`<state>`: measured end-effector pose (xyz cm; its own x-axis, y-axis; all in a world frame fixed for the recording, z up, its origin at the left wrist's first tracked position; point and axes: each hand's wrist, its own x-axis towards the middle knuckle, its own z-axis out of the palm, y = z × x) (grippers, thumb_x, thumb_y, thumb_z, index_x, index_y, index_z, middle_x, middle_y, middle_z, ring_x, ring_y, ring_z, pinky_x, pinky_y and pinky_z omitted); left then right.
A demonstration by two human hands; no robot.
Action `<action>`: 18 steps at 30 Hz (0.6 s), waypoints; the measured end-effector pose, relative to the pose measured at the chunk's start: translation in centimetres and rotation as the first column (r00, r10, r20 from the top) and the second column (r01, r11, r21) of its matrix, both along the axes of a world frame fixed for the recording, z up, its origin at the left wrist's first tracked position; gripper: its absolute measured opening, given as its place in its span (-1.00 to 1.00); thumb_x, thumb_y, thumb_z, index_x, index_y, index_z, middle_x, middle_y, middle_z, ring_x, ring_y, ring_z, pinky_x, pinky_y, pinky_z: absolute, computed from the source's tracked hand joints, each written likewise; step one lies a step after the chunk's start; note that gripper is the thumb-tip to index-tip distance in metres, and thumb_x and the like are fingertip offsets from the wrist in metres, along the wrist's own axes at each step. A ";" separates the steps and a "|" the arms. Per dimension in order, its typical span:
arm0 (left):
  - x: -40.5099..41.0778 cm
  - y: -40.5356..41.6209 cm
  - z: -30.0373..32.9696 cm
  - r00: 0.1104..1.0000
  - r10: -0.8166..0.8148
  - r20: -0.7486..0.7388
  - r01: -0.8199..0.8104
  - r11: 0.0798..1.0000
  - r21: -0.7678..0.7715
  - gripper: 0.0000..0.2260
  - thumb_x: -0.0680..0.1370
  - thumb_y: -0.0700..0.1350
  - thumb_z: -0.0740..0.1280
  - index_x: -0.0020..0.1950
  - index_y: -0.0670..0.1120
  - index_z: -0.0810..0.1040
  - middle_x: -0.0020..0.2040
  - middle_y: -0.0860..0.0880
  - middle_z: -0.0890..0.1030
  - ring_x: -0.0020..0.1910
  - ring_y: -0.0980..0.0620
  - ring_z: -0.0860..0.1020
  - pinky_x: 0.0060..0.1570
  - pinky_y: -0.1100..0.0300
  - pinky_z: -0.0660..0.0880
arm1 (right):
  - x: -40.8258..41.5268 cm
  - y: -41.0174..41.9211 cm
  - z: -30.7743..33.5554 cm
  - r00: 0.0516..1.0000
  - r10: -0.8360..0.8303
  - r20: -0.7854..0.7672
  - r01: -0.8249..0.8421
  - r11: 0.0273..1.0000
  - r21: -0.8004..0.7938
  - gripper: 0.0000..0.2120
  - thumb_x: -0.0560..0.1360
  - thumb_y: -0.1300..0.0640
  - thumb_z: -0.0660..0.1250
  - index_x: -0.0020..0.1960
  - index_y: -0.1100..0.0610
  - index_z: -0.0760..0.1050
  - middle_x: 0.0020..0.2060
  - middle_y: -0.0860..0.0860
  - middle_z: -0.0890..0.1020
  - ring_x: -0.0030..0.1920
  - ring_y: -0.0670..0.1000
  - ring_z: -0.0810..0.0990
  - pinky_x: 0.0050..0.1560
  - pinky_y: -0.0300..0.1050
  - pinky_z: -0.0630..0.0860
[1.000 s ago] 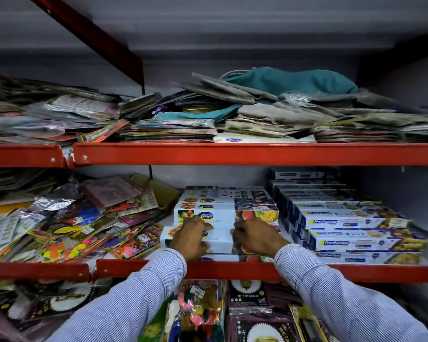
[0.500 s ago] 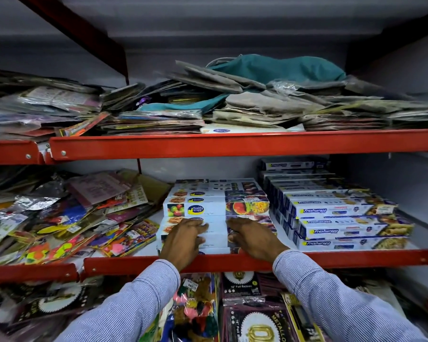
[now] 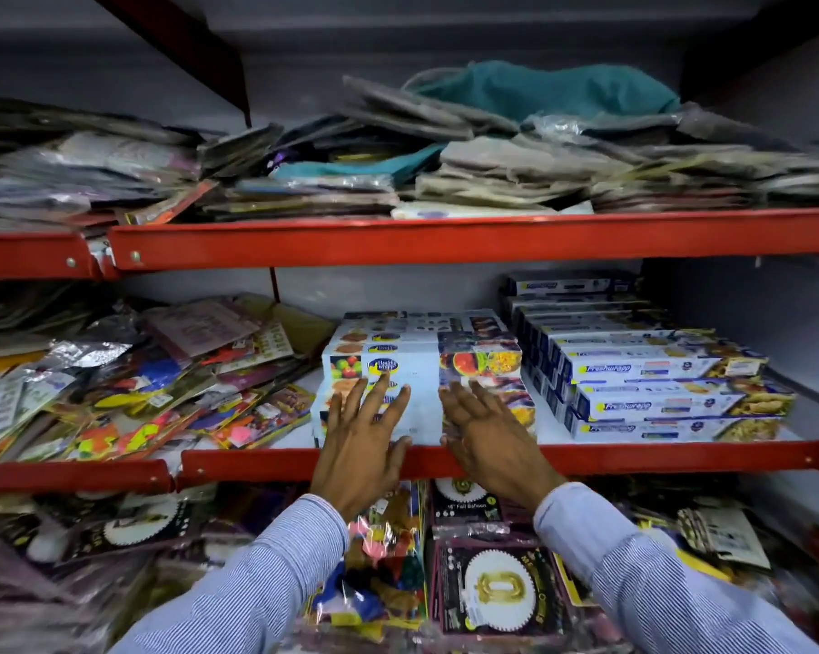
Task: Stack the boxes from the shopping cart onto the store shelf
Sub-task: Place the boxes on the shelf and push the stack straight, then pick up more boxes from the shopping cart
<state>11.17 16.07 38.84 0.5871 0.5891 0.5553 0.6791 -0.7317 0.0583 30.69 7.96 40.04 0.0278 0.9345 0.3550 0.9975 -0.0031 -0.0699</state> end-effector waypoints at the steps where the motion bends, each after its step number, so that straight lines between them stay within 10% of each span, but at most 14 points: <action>1: -0.7 -1.2 -0.9 1.000 -0.010 0.001 0.010 1.000 0.026 -0.44 0.58 0.11 0.27 0.55 0.05 0.24 0.59 -0.12 0.25 0.56 -0.23 0.19 0.48 -0.30 0.19 | -0.7 -1.2 -0.9 1.000 -0.008 -0.002 0.008 1.000 0.019 -0.38 0.61 -0.05 0.13 0.59 0.05 0.00 0.60 0.07 0.11 0.59 0.18 0.03 0.58 0.16 0.08; 7: -4.6 -6.9 -6.1 1.000 -0.018 -0.016 0.018 1.000 -0.016 -0.36 0.54 0.16 0.23 0.59 0.07 0.15 0.62 -0.16 0.16 0.56 -0.25 0.19 0.46 -0.33 0.19 | -3.3 -7.8 -6.1 0.993 -0.073 -0.094 0.084 0.988 0.127 -0.37 0.58 -0.06 0.17 0.58 0.04 0.07 0.59 0.07 0.13 0.60 0.18 0.00 0.57 0.22 0.09; 18: -12.8 -16.6 -25.1 0.951 0.033 -0.307 -0.189 0.848 -0.495 -0.35 0.53 0.14 0.33 0.58 0.07 0.19 0.61 -0.16 0.19 0.53 -0.26 0.25 0.44 -0.30 0.20 | -8.1 -16.6 -27.0 0.952 -0.147 -0.269 0.042 0.932 -0.359 -0.43 0.54 0.00 0.27 0.51 0.11 0.28 0.52 0.12 0.31 0.53 0.23 0.21 0.50 0.17 0.28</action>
